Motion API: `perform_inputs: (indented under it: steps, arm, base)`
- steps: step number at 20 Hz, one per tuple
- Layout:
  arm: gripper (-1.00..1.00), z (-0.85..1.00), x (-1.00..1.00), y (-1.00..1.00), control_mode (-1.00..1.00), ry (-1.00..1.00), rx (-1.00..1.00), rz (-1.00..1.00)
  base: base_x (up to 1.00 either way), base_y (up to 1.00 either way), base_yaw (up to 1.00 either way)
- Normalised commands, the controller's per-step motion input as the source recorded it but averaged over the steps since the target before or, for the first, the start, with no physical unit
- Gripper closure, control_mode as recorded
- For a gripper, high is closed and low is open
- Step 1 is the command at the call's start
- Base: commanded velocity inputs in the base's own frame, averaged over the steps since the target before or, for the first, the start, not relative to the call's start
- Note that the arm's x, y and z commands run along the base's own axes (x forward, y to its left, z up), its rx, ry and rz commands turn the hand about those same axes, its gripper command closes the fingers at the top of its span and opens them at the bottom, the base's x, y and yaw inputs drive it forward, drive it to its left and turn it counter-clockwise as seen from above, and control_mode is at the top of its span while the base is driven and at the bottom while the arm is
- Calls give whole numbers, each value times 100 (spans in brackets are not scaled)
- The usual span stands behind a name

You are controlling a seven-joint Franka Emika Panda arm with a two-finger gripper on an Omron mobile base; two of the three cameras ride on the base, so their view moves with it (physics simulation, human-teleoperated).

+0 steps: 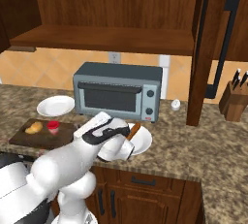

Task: From the different types of pastries on the counter, select a croissant and place it on the cutting board. Then retrieve a jar of jam from the cabinet and place it alongside the croissant on the cutting board.

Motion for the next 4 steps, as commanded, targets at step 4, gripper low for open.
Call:
perform_inputs:
  steps: [4]
  arm:
    - [-100,25,-89,55,-100,31,0,-28]
  base:
    - [0,0,0]
